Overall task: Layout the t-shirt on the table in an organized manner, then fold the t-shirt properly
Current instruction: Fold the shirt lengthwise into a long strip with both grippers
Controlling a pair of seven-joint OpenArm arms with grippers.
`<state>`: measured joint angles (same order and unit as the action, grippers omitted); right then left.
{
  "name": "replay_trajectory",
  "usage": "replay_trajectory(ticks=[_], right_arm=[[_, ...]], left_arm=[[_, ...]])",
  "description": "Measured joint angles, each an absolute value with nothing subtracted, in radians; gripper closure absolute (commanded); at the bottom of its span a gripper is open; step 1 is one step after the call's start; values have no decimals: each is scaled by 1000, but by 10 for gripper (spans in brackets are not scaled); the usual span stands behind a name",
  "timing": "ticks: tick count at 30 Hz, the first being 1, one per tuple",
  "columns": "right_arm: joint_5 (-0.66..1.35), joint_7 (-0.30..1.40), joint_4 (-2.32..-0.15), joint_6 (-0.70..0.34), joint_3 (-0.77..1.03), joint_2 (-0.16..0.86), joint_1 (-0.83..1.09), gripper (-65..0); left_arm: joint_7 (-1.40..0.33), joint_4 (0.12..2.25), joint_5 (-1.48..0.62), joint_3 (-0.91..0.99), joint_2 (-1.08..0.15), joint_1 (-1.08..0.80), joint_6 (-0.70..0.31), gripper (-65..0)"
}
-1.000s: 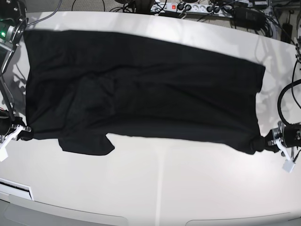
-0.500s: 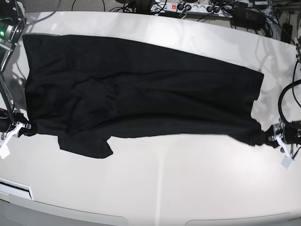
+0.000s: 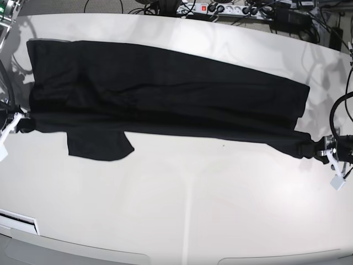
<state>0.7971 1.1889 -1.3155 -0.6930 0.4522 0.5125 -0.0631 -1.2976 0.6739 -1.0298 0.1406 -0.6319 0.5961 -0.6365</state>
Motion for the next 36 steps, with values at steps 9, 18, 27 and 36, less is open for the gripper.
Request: replay_trajectory(ticks=[9,18,27,36], right_arm=[[805,1221,-1316,-693,451,524,-33,0],[818,1236,-1317,-693,448,538,17,0],[812,1240,-1317,-693,448,536,86,0],[805,1242,-1317,-692,446,550,82,-319]], left_arm=[[-1395,675,-1175,139,-654,543,-614,0],[-1396,675,-1175,139,-674,436,-617,0],[-1352,678,-1174,139,-672,337,-685,0],[-1298,678,-1171,139,-674,330,-686,-349]])
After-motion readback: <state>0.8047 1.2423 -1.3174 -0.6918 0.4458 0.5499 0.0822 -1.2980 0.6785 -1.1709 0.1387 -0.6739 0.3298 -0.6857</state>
